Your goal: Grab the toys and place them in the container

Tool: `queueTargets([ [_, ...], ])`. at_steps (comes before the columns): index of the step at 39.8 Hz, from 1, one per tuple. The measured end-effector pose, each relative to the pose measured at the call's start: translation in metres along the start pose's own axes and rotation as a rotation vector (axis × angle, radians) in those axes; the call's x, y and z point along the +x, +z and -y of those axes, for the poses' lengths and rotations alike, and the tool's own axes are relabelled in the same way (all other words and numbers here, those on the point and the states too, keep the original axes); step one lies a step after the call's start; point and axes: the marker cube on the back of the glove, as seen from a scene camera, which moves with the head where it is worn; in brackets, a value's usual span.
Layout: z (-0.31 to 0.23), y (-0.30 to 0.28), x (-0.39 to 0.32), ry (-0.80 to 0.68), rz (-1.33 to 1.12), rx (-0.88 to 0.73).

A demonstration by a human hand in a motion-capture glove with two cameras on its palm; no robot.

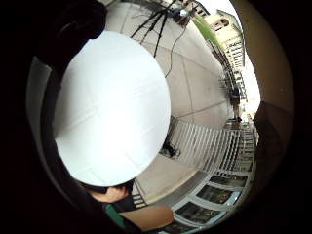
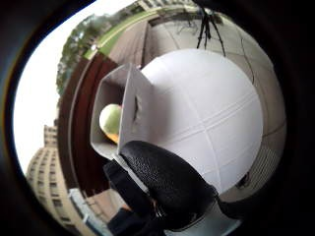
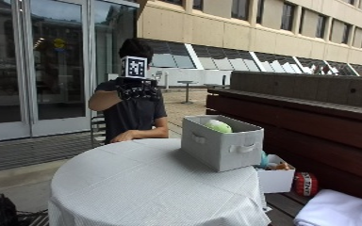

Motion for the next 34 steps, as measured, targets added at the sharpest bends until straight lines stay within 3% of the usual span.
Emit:
queueTargets([
  [3,-0.011,0.002,0.014,0.112,0.000,-0.057],
  [9,-0.020,0.008,0.047,0.032,-0.009,0.003],
  [13,-0.028,0.007,0.054,0.151,-0.014,-0.026],
  [18,-0.026,0.016,0.068,-0.013,-0.024,0.074],
  [34,-0.028,0.033,0.074,-0.004,-0.005,0.123],
])
